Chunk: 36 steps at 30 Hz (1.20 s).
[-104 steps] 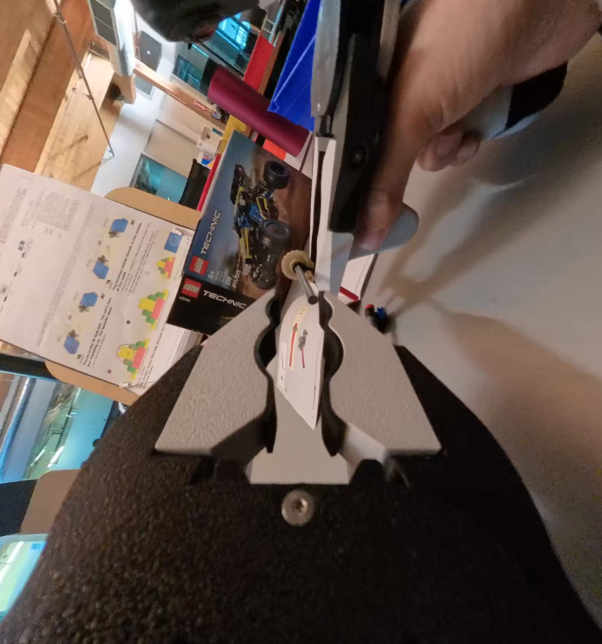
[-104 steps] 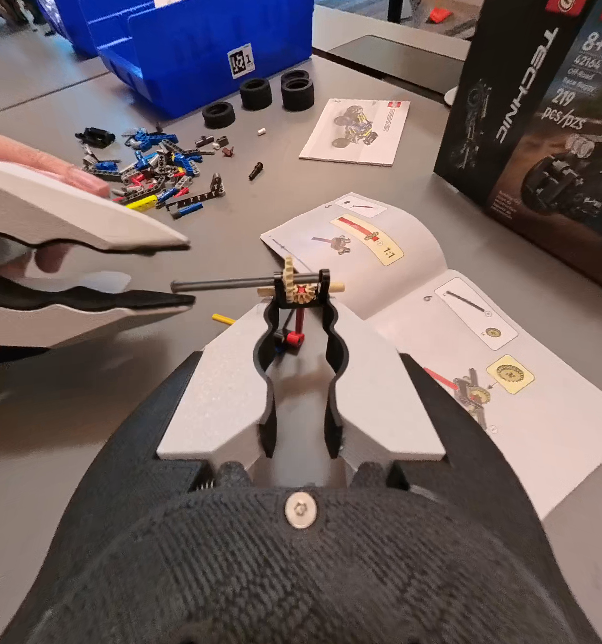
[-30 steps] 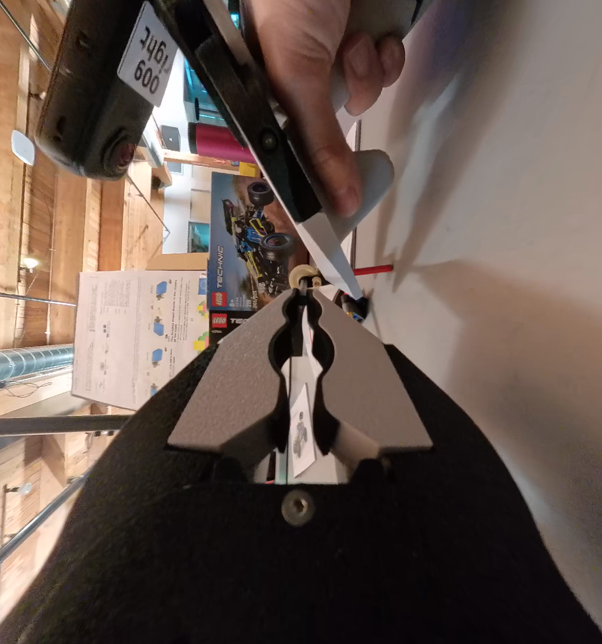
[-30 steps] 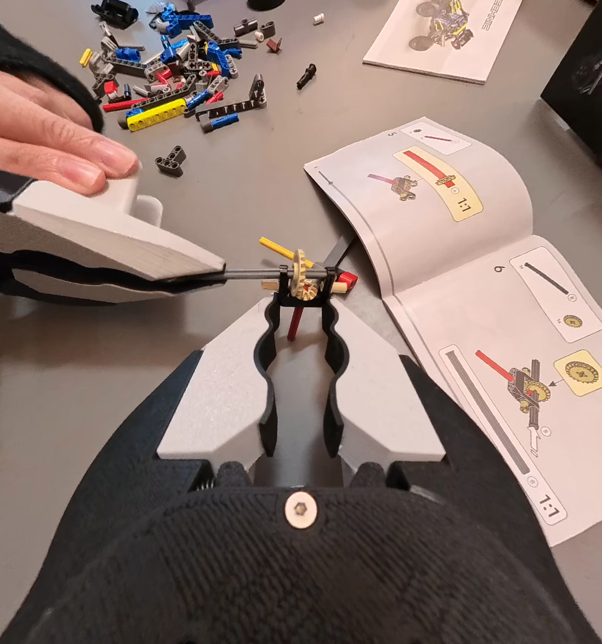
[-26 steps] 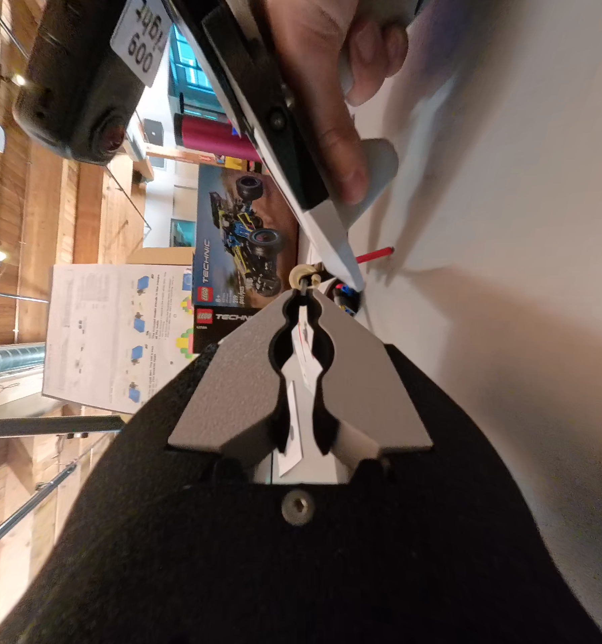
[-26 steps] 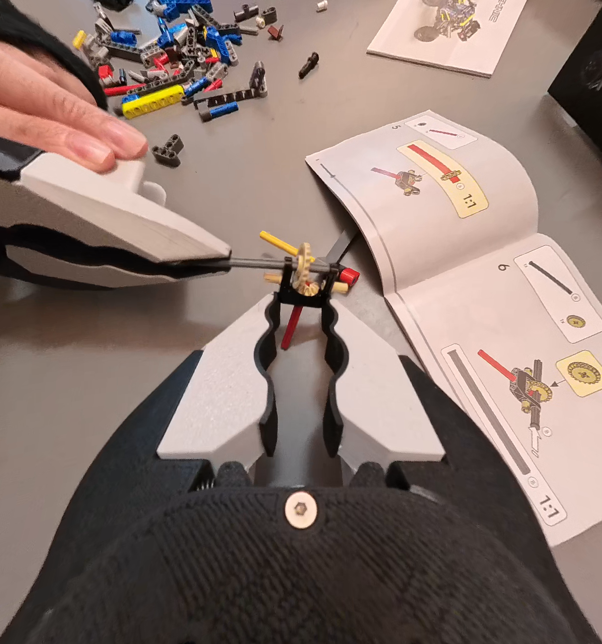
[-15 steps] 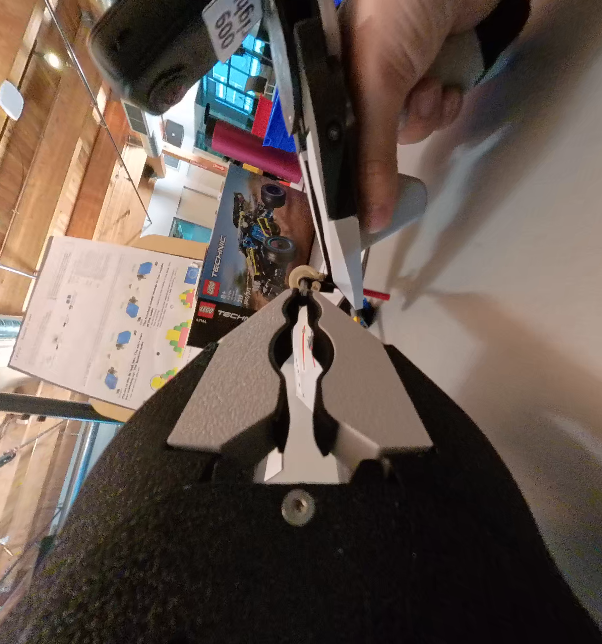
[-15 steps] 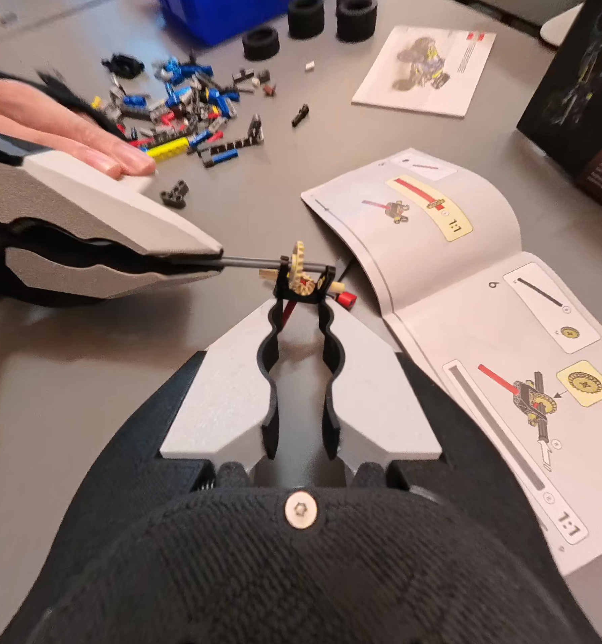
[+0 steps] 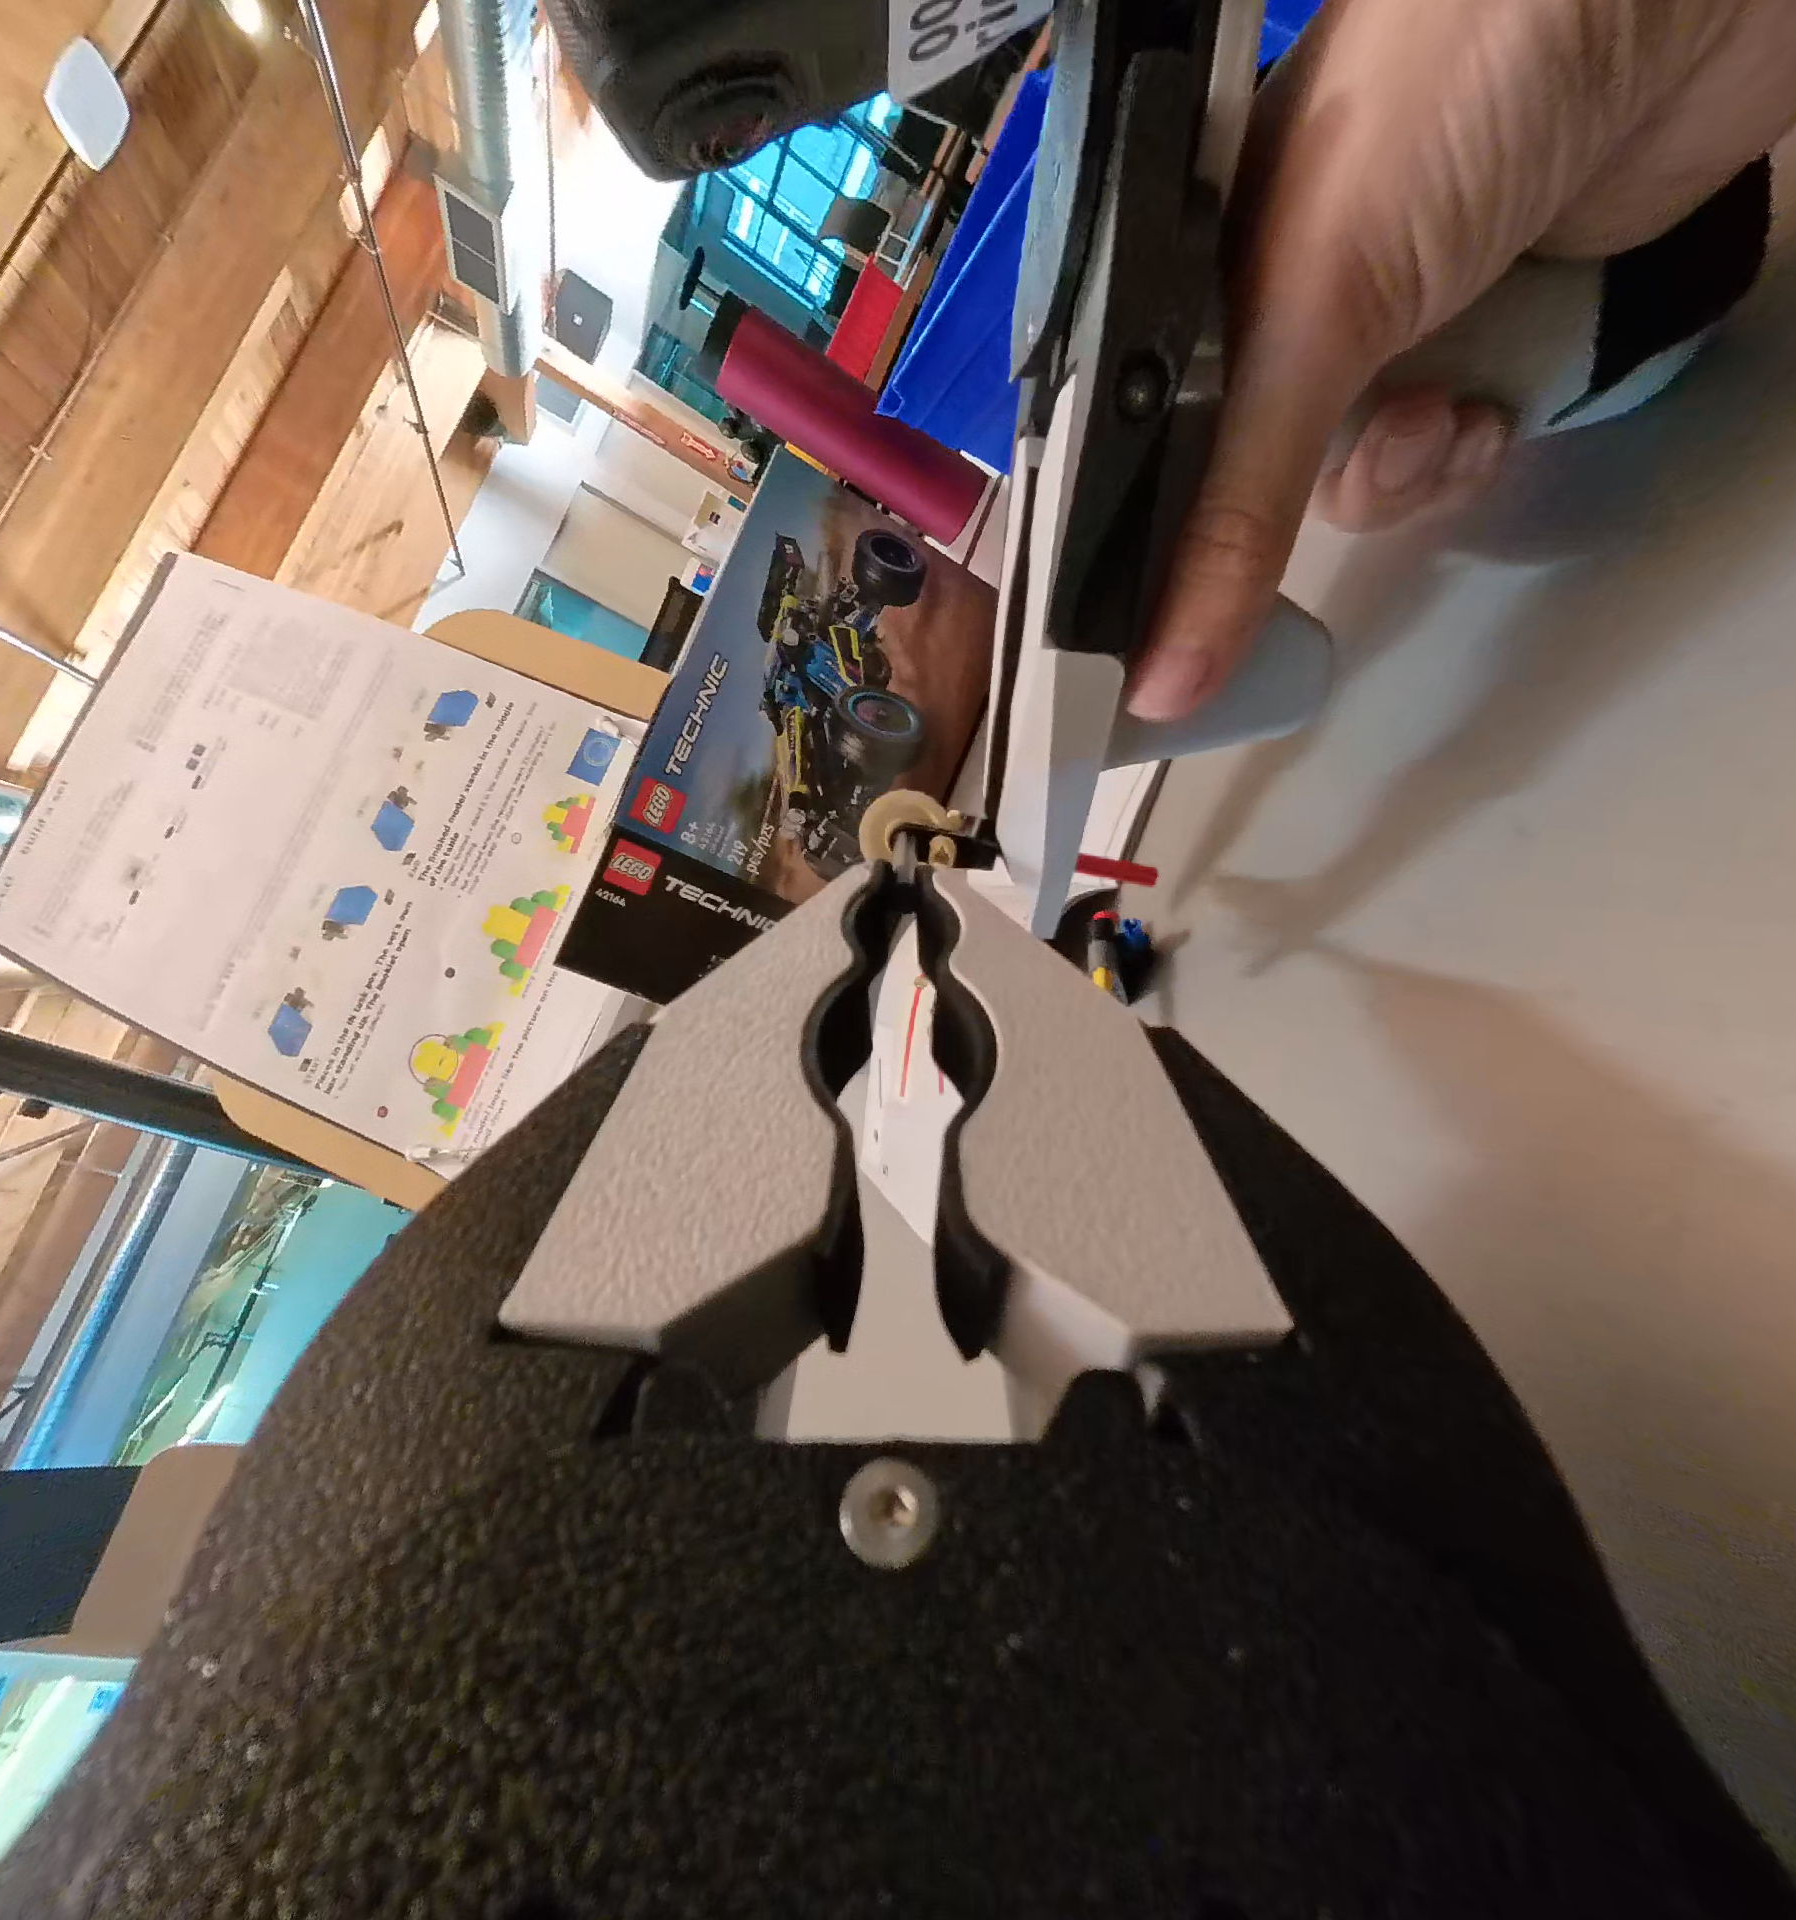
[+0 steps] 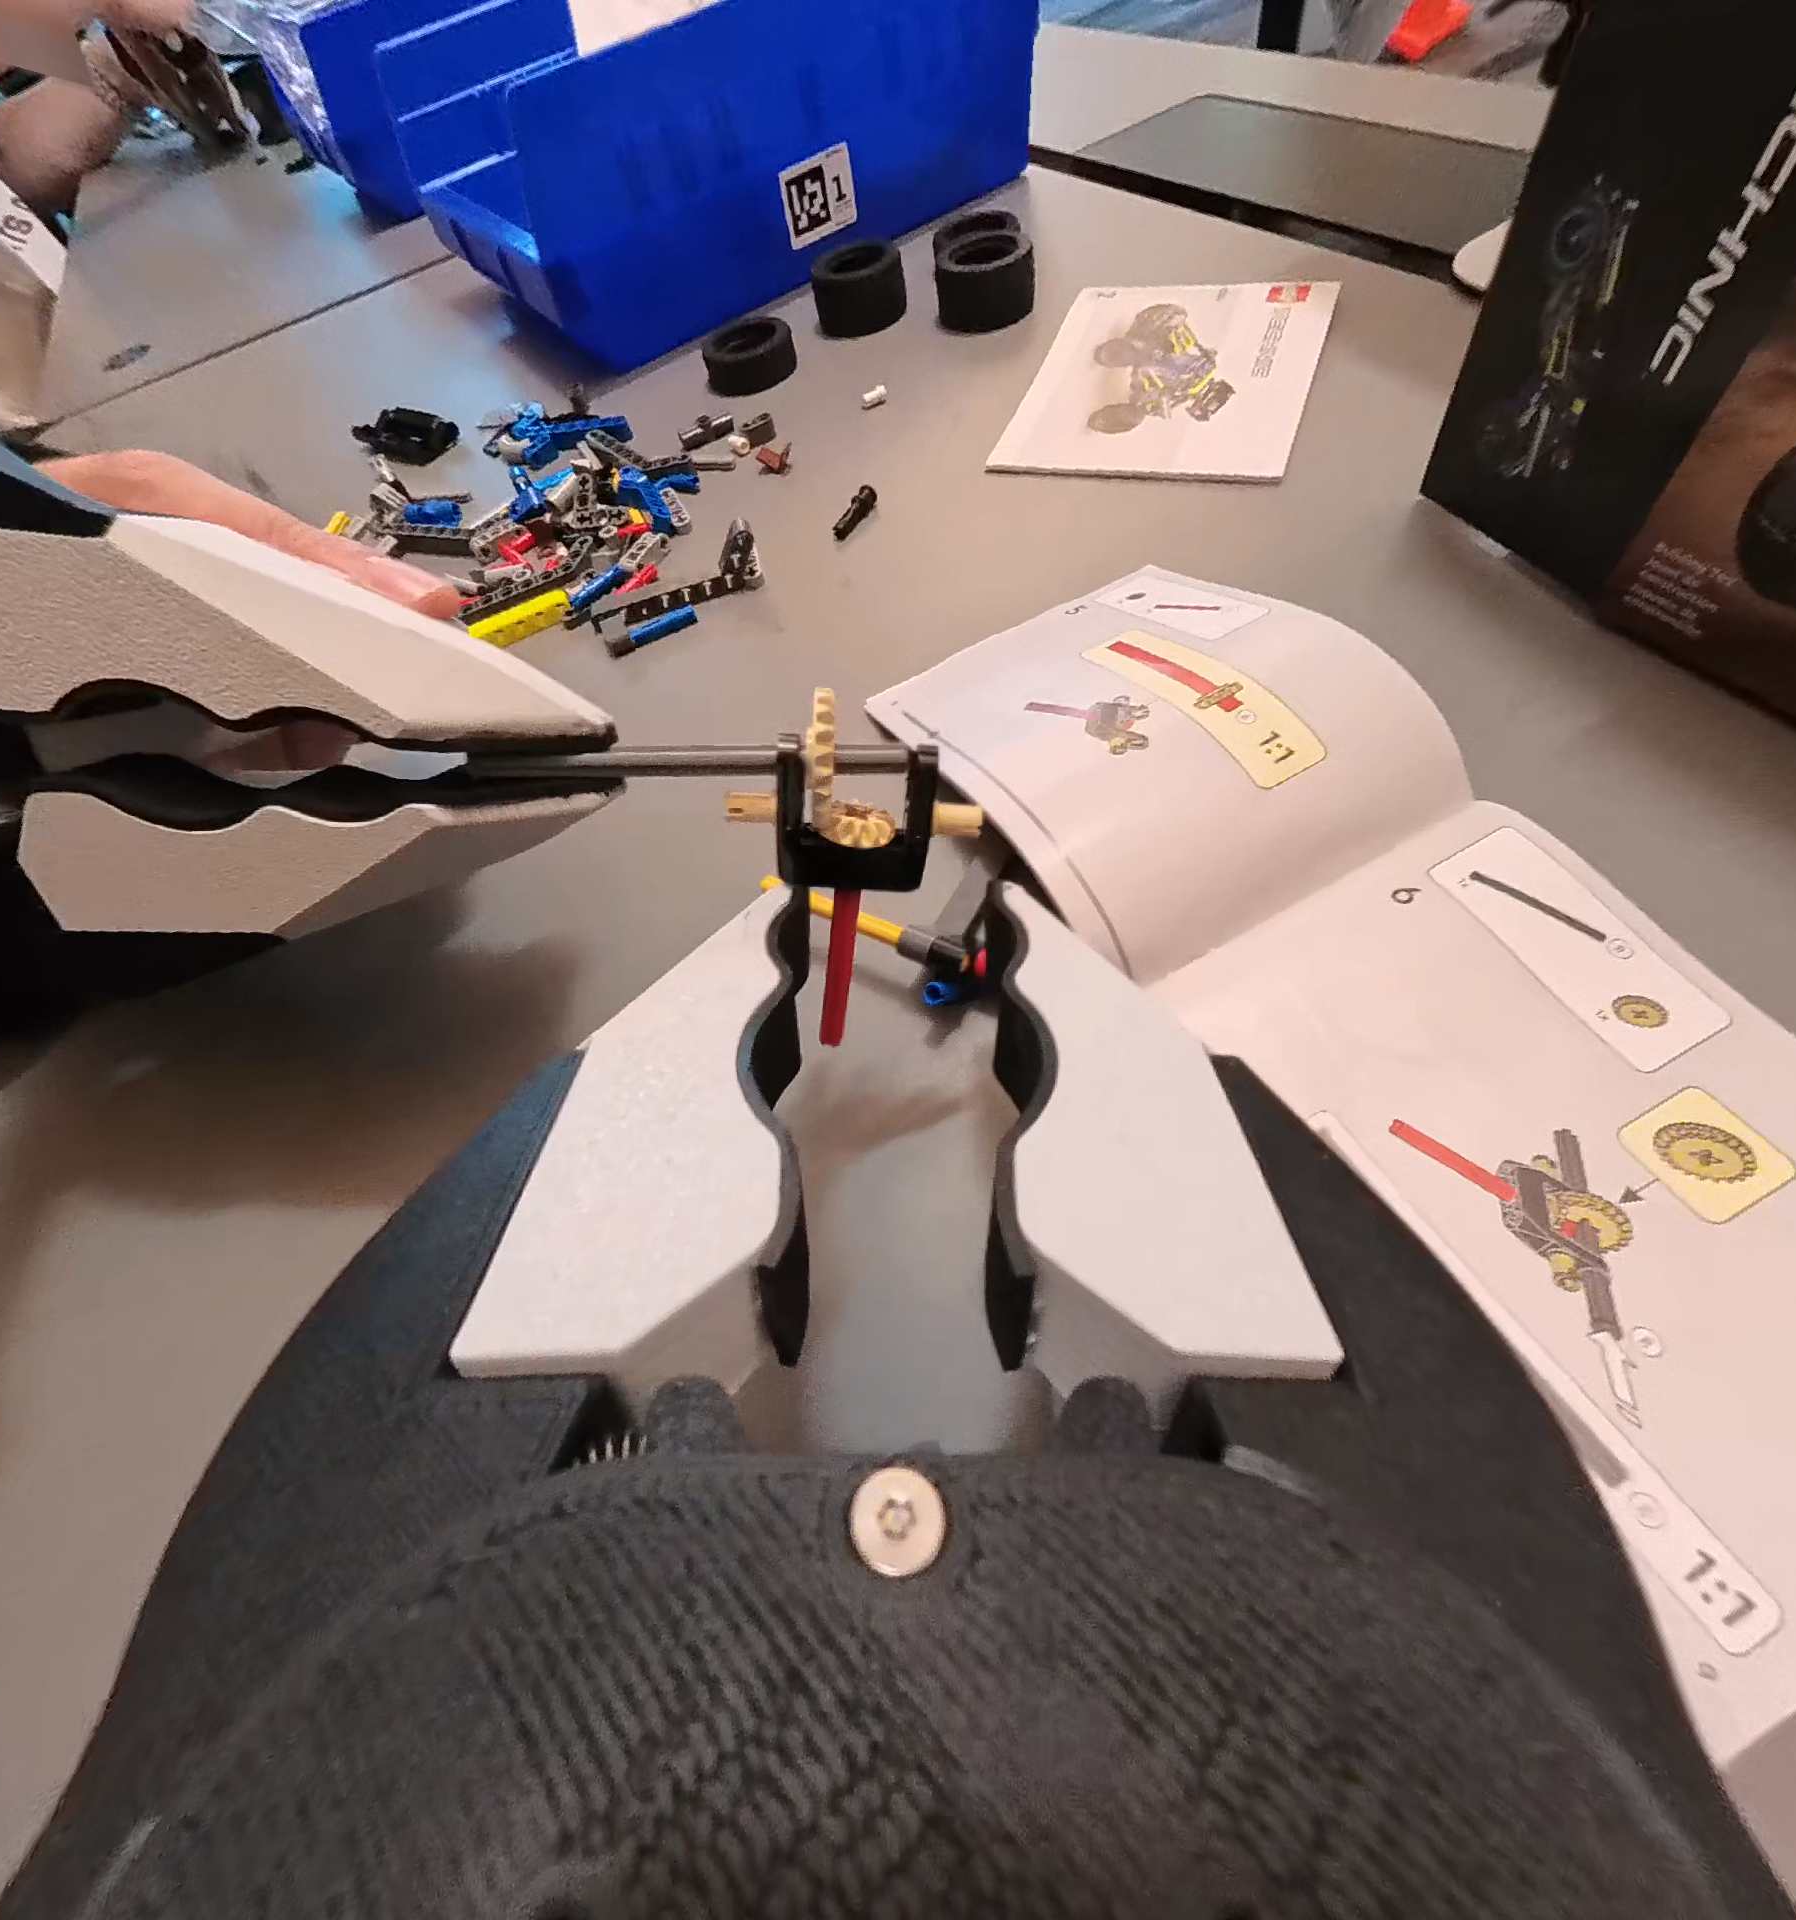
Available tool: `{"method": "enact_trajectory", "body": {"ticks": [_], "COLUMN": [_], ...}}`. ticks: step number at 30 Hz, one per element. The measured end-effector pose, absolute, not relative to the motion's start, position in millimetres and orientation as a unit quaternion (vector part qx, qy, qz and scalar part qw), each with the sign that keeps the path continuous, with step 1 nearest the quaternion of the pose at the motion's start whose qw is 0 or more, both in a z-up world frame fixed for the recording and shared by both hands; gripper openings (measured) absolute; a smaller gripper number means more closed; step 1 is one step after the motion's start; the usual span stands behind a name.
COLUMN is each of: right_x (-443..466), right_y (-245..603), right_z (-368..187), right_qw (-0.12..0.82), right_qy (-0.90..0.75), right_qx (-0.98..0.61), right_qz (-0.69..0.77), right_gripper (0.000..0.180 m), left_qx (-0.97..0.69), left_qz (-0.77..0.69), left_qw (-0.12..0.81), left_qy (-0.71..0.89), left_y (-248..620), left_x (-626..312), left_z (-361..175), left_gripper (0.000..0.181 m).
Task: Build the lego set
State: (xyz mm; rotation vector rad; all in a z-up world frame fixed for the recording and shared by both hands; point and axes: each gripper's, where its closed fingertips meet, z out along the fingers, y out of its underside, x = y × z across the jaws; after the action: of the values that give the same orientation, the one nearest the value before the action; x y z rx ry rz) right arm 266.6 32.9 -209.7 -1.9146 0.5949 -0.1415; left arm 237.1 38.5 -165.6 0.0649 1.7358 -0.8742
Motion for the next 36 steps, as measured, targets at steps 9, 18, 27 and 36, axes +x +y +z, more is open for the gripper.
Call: {"method": "enact_trajectory", "body": {"ticks": [9, 18, 27, 36], "right_x": [264.3, 265.6, 266.6, 263.8], "right_y": [37.2, 41.2, 41.6, 31.0], "right_z": [-201.9, -192.3, -191.8, -220.9], "right_qw": [0.555, 0.579, 0.576, 0.485], "right_qy": [0.226, 0.224, 0.214, 0.201], "right_qx": [-0.798, -0.78, -0.782, -0.843], "right_qz": [-0.07, -0.082, -0.098, -0.116], "right_gripper": [0.045, 0.033, 0.023, 0.023], "left_qx": [0.019, 0.021, 0.008, 0.052], "left_qz": [-0.365, -0.376, -0.388, -0.317], "left_qw": [0.575, 0.574, 0.563, 0.571], "left_qy": [0.732, 0.727, 0.729, 0.756], "left_y": [41.2, 36.3, 36.6, 35.7], "left_x": [237.8, 234.2, 235.7, 236.6], "left_z": [-162.4, -160.1, -160.8, -187.3], "left_gripper": [0.002, 0.002, 0.002, 0.002]}}
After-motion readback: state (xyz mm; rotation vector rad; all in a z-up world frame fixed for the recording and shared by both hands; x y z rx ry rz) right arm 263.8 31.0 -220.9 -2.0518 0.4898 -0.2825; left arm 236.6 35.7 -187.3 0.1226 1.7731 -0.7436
